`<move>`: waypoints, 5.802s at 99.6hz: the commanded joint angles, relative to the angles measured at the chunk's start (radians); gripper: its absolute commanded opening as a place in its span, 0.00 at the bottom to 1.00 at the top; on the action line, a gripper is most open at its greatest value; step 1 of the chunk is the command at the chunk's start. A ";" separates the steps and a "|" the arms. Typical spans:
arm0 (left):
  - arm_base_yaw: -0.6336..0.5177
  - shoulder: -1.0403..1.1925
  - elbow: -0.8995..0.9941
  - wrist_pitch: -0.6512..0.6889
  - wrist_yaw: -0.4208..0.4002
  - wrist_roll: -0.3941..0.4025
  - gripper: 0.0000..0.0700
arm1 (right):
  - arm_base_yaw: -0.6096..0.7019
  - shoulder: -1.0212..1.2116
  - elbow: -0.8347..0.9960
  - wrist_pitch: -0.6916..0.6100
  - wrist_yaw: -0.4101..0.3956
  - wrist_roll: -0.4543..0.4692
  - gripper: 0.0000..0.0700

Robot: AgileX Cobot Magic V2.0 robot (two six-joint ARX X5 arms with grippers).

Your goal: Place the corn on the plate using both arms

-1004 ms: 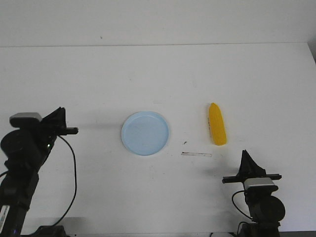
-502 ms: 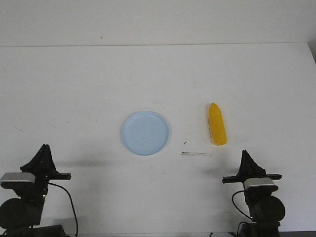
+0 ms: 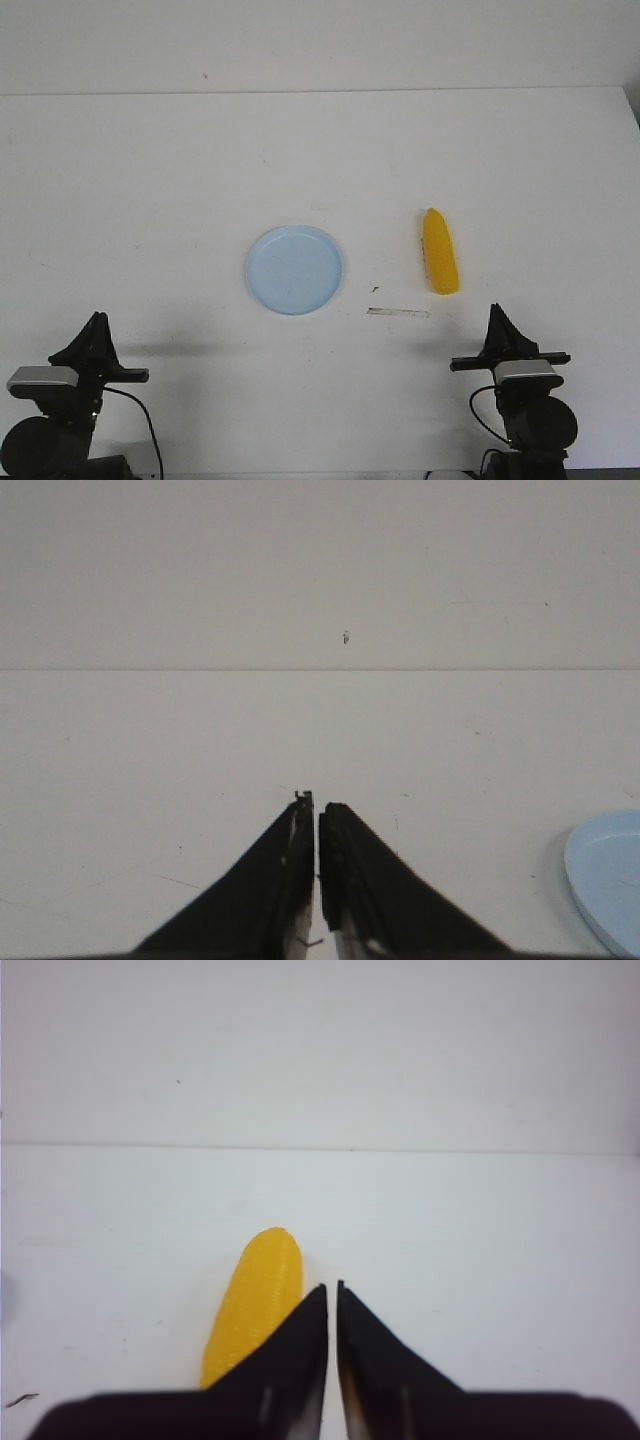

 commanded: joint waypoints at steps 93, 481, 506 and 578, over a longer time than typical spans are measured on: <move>-0.172 -0.014 -0.182 0.235 -0.158 -0.066 0.00 | 0.002 0.002 -0.002 0.012 0.000 0.010 0.02; -0.134 -0.014 -0.340 0.314 -0.122 -0.063 0.00 | 0.157 1.455 1.199 -0.618 0.000 0.153 0.54; -0.134 -0.014 -0.340 0.314 -0.122 -0.063 0.00 | 0.147 1.617 1.323 -0.718 0.000 0.158 0.75; -0.134 -0.014 -0.340 0.314 -0.122 -0.063 0.00 | 0.109 1.762 1.320 -0.799 -0.003 0.167 0.78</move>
